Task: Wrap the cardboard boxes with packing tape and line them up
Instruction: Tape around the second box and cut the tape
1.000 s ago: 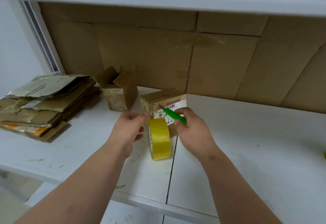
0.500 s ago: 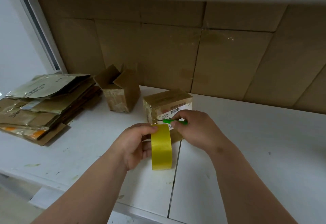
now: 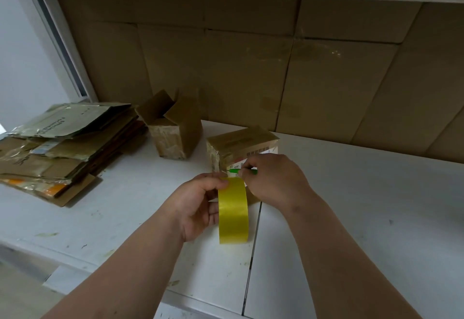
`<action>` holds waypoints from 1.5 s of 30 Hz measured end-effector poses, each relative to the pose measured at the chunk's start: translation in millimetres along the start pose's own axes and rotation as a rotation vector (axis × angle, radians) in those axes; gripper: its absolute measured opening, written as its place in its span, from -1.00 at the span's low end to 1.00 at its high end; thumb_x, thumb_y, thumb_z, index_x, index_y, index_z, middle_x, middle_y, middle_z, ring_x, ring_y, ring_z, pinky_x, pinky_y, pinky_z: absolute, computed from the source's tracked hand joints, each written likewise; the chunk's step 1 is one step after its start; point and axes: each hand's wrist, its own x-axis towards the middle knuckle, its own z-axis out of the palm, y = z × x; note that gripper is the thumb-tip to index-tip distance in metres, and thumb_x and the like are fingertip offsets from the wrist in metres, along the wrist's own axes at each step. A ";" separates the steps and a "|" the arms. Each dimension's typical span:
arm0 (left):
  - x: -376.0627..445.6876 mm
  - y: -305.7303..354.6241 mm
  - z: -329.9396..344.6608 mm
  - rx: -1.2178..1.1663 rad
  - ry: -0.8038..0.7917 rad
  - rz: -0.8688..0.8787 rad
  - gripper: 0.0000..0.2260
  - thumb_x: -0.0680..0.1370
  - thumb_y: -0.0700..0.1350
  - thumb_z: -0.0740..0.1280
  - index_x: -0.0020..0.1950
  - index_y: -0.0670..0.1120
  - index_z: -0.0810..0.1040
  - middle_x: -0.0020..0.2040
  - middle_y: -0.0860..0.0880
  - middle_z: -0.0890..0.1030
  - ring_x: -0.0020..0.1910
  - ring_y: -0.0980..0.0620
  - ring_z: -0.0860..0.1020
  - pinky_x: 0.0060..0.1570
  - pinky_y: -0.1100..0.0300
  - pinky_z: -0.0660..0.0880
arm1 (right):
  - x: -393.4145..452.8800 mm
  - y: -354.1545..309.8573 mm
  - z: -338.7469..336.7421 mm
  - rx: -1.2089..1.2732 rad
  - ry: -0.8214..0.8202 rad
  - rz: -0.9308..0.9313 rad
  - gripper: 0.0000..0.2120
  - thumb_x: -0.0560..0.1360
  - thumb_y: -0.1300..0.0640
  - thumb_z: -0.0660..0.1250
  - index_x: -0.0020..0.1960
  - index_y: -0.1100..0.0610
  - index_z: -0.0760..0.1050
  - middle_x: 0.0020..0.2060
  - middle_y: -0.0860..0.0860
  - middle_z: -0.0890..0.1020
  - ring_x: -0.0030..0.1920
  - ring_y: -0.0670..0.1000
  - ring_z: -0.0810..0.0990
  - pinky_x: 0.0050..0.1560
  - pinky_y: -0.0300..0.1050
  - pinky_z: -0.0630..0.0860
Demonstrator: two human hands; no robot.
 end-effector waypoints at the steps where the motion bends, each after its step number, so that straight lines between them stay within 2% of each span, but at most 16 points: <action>1: 0.4 0.0 0.4 -0.007 0.002 -0.003 -0.70 0.54 -0.24 0.29 0.27 -0.14 0.56 -0.11 -0.16 0.66 -0.27 -0.08 0.61 -0.34 0.15 0.59 | 0.5 -0.6 0.1 -0.015 0.000 -0.003 -0.77 0.60 -0.08 0.19 0.09 -0.08 0.59 0.03 -0.06 0.67 -0.05 0.01 0.60 -0.02 -0.07 0.56; 6: 3.0 -0.8 0.5 -0.029 0.049 -0.020 -0.66 0.52 -0.24 0.31 0.29 -0.16 0.53 0.02 -0.22 0.60 0.00 -0.21 0.50 -0.11 0.02 0.53 | 3.6 0.6 -3.6 -0.041 0.019 0.000 -0.77 0.60 -0.09 0.19 0.06 -0.06 0.60 -0.03 -0.06 0.65 -0.07 0.01 0.57 -0.09 -0.11 0.52; 9: 3.1 -0.5 2.1 -0.033 0.082 -0.017 -0.65 0.50 -0.25 0.32 0.30 -0.18 0.51 0.02 -0.23 0.57 0.02 -0.22 0.46 0.04 -0.10 0.47 | 5.7 -0.1 -4.8 -0.061 0.018 -0.001 -0.77 0.60 -0.08 0.20 0.05 -0.05 0.60 -0.04 -0.05 0.65 -0.06 0.01 0.57 -0.09 -0.11 0.51; 14: 4.5 -1.2 3.6 -0.029 0.095 -0.017 -0.66 0.50 -0.24 0.32 0.28 -0.19 0.52 0.03 -0.25 0.56 0.01 -0.22 0.46 0.19 -0.17 0.43 | 10.1 -5.2 -4.8 -0.061 0.009 -0.002 -0.77 0.58 -0.08 0.20 0.08 -0.06 0.60 -0.03 -0.04 0.65 -0.03 0.03 0.58 -0.01 -0.06 0.55; 18: 4.9 -2.4 4.4 -0.037 0.115 -0.020 -0.65 0.49 -0.22 0.33 0.28 -0.18 0.53 0.02 -0.22 0.54 0.00 -0.20 0.45 0.05 -0.10 0.46 | 12.3 -4.6 -4.5 -0.063 0.008 -0.003 -0.77 0.59 -0.08 0.20 0.08 -0.07 0.60 -0.03 -0.05 0.64 -0.04 0.03 0.59 -0.01 -0.05 0.56; 22: 3.5 -0.5 4.0 -0.024 0.136 -0.039 -0.74 0.49 -0.20 0.31 0.16 -0.13 0.58 0.00 -0.21 0.52 -0.02 -0.18 0.42 -0.14 0.02 0.43 | 13.5 3.4 -6.6 -0.133 -0.002 0.012 -0.79 0.58 -0.06 0.21 0.06 -0.04 0.59 -0.04 -0.03 0.64 -0.05 0.03 0.58 -0.15 -0.12 0.46; 24: 3.3 1.6 3.1 -0.015 0.135 -0.053 -0.80 0.48 -0.20 0.31 0.08 -0.10 0.61 -0.02 -0.21 0.56 -0.03 -0.19 0.44 -0.11 0.01 0.41 | 14.0 11.1 -6.9 -0.202 0.001 0.030 -0.79 0.56 -0.02 0.23 0.10 -0.03 0.58 0.01 -0.02 0.63 -0.01 0.05 0.58 -0.15 -0.12 0.44; 26: 2.6 3.9 2.7 -0.024 0.128 -0.073 -0.82 0.48 -0.19 0.31 0.05 -0.09 0.61 -0.03 -0.20 0.62 -0.03 -0.21 0.54 -0.01 -0.03 0.48 | 13.9 20.3 -5.9 -0.186 0.004 0.076 -0.77 0.56 -0.04 0.22 0.13 -0.03 0.58 0.06 -0.02 0.64 0.01 0.04 0.59 -0.09 -0.10 0.52; 30: 1.4 4.9 2.6 0.023 0.110 -0.097 -0.78 0.47 -0.17 0.33 0.08 -0.08 0.63 0.11 -0.24 0.62 0.06 -0.24 0.55 0.27 -0.16 0.44 | 8.8 38.1 -0.8 -0.062 -0.017 0.157 -0.77 0.58 -0.06 0.22 0.09 -0.01 0.59 0.05 -0.03 0.63 -0.03 0.01 0.59 -0.09 -0.10 0.57; 32: 0.7 4.7 3.0 0.073 0.096 -0.103 -0.72 0.44 -0.14 0.36 0.14 -0.06 0.64 0.19 -0.24 0.63 0.14 -0.28 0.58 0.28 -0.17 0.44 | 2.6 47.3 6.7 -0.015 -0.047 0.199 -0.78 0.59 -0.05 0.18 0.02 0.01 0.56 -0.04 -0.03 0.62 -0.07 0.01 0.59 -0.09 -0.10 0.56; 34: -1.2 5.0 3.3 0.097 0.067 -0.115 -0.64 0.36 -0.07 0.42 0.16 -0.06 0.64 0.16 -0.23 0.66 0.19 -0.29 0.59 0.25 -0.16 0.47 | -5.1 55.3 18.6 -0.025 -0.110 0.222 -0.81 0.60 -0.05 0.12 -0.04 -0.02 0.47 -0.08 -0.04 0.60 -0.02 0.05 0.60 0.03 -0.03 0.56; 37: -2.2 5.7 2.6 0.097 0.028 -0.121 -0.64 0.40 0.00 0.42 0.18 -0.03 0.62 0.07 -0.20 0.70 0.13 -0.27 0.62 0.21 -0.15 0.51 | -16.5 61.4 35.6 -0.076 -0.183 0.261 -0.78 0.61 -0.03 0.08 0.18 -0.07 0.42 0.03 -0.04 0.62 0.14 0.09 0.58 0.26 0.08 0.38; 39: -1.5 6.0 2.2 0.097 0.034 -0.121 -0.68 0.47 0.01 0.40 0.20 -0.03 0.61 0.08 -0.20 0.69 0.14 -0.27 0.62 0.22 -0.15 0.50 | -20.2 61.9 40.7 -0.178 -0.201 0.287 -0.70 0.58 -0.01 0.12 0.29 -0.06 0.41 0.10 0.00 0.59 0.18 0.11 0.54 0.25 0.10 0.29; 42: -2.2 6.1 3.1 0.121 0.041 -0.120 -0.70 0.50 0.01 0.38 0.20 -0.04 0.62 0.08 -0.20 0.69 0.15 -0.27 0.62 0.25 -0.16 0.49 | -20.2 56.1 40.5 -0.290 -0.116 0.303 -0.64 0.53 -0.03 0.19 0.32 -0.09 0.43 0.14 0.02 0.47 0.21 0.12 0.44 0.22 0.10 0.28; 44: -3.7 6.3 4.4 0.137 0.040 -0.116 -0.71 0.50 0.01 0.39 0.20 -0.03 0.62 0.08 -0.21 0.69 0.15 -0.27 0.62 0.23 -0.15 0.50 | -18.6 45.2 36.6 -0.119 0.006 0.319 -0.66 0.55 -0.04 0.19 0.30 -0.08 0.46 0.17 0.01 0.48 0.22 0.11 0.44 0.24 0.10 0.28; 45: -4.4 6.4 4.9 0.139 0.044 -0.112 -0.72 0.50 0.00 0.39 0.18 -0.03 0.62 0.07 -0.22 0.69 0.14 -0.27 0.62 0.21 -0.14 0.51 | -16.6 37.7 34.4 0.053 0.042 0.335 -0.68 0.57 -0.05 0.17 0.28 -0.07 0.49 0.19 0.01 0.50 0.23 0.10 0.45 0.27 0.10 0.28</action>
